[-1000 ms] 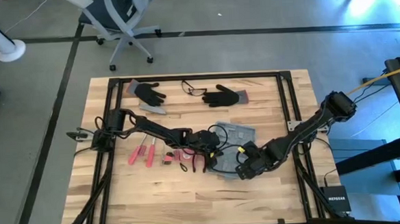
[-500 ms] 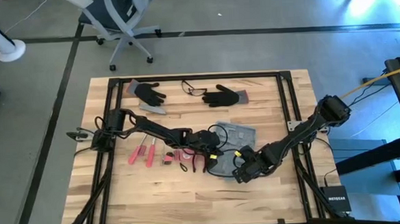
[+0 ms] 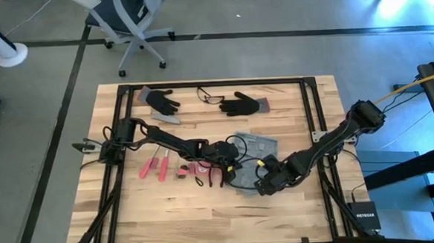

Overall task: Prefit tool cases
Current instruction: Put the black electrical tape into the prefit tool case

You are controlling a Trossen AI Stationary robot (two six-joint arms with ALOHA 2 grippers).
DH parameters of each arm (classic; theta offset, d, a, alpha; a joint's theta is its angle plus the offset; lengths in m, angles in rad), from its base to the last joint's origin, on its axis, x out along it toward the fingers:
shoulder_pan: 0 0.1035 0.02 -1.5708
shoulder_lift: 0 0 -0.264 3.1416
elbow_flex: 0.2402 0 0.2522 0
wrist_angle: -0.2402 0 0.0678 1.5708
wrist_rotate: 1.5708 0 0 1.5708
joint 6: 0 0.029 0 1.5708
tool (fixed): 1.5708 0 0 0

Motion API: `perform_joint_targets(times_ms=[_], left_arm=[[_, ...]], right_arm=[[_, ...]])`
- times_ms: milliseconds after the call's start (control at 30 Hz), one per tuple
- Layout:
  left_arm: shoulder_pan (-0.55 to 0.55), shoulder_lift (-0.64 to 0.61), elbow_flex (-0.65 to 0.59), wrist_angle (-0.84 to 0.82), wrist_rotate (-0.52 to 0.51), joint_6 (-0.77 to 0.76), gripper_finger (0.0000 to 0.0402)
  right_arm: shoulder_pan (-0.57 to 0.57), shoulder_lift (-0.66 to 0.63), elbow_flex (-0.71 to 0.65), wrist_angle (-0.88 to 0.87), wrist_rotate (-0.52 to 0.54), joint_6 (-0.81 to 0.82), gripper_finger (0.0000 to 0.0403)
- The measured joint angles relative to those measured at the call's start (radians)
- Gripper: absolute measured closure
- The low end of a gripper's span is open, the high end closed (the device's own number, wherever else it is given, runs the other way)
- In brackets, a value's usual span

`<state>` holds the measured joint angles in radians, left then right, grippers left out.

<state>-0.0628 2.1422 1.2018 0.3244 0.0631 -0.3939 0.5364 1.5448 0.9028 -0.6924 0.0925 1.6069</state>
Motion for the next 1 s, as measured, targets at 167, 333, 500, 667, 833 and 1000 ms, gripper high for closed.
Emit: perform_joint_targets(times_ms=[167,333,500,667,833,1000], left_arm=[[0.0,0.0,0.0,0.0,0.001,0.0,0.0401],[0.0,0.0,0.0,0.0,0.0,-0.001,0.0401],[0.0,0.0,0.0,0.0,0.001,0.0,0.0401],[0.0,0.0,0.0,0.0,0.0,0.0,0.0401],[0.0,0.0,0.0,0.0,0.001,-0.001,0.0401],[0.0,0.0,0.0,0.0,0.0,-0.002,0.0402]], right_arm=[[0.0,0.014,0.0,-0.003,0.012,0.015,0.0403],[0.023,0.034,-0.001,0.007,-0.014,0.035,0.0403],[0.034,0.045,-0.001,0.014,-0.013,0.041,0.0403],[0.033,0.045,-0.001,0.016,-0.009,0.042,0.0403],[0.033,0.014,-0.001,0.027,-0.014,0.042,0.0403],[0.033,-0.003,-0.001,0.025,0.011,0.047,0.0403]])
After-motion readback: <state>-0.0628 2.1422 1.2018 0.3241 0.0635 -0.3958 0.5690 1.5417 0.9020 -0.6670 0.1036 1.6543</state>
